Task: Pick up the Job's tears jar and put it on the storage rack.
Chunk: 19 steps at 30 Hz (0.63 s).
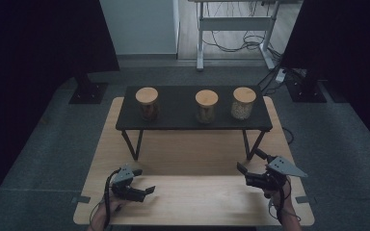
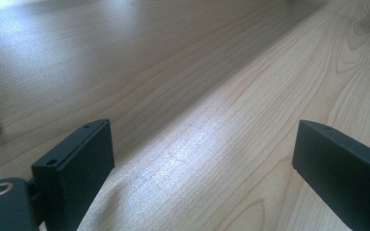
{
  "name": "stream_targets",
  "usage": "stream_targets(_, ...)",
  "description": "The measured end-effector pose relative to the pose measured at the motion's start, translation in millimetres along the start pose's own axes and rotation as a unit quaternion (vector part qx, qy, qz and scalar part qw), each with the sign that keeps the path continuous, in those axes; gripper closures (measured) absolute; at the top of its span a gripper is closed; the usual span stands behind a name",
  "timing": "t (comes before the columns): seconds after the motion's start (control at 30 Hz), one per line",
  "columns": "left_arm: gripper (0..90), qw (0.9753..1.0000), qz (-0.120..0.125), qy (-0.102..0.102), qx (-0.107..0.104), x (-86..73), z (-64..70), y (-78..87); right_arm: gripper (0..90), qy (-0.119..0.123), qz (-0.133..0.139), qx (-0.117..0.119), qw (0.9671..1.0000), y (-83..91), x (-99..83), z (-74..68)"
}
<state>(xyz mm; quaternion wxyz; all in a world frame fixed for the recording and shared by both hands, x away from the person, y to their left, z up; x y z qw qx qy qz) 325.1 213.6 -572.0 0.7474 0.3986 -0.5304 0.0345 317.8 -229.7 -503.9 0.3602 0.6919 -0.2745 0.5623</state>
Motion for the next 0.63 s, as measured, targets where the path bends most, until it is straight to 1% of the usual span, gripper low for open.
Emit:
stream_targets(0.03,6.9,1.0,0.0,0.0,0.0,0.0,-0.1,0.0,10.3,0.0,-0.006,-0.002,1.0,-0.8,-4.0,0.7)
stream_targets(0.1,6.9,1.0,0.0,0.0,0.0,0.0,-0.2,0.0,10.4,-0.007,-0.009,-0.004,0.9999,-1.5,-10.1,2.2)
stream_targets(0.23,7.0,1.0,0.0,0.0,0.0,-0.1,-0.4,0.1,10.4,-0.012,-0.017,-0.005,0.9998,-3.2,-17.7,3.9)
stream_targets(0.4,6.9,1.0,-0.001,0.0,0.001,-0.3,-0.5,0.4,10.2,-0.012,-0.02,-0.006,0.9997,-4.9,-21.3,3.6)
stream_targets(0.57,6.6,1.0,-0.001,-0.002,0.002,-0.3,-0.2,0.4,10.1,-0.013,-0.017,-0.007,0.9997,-4.5,-21.3,3.6)
stream_targets(0.63,6.5,1.0,0.0,0.001,0.001,-0.3,-0.6,0.5,10.1,-0.018,-0.017,-0.008,0.9997,-4.5,-22.2,4.0)
Point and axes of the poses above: each handheld gripper's, and its own axes: y roughly backward along the jaws, x roughly out of its top, z roughly to its right, the point moved 4 cm from there along -y, roughly forward along the jaws
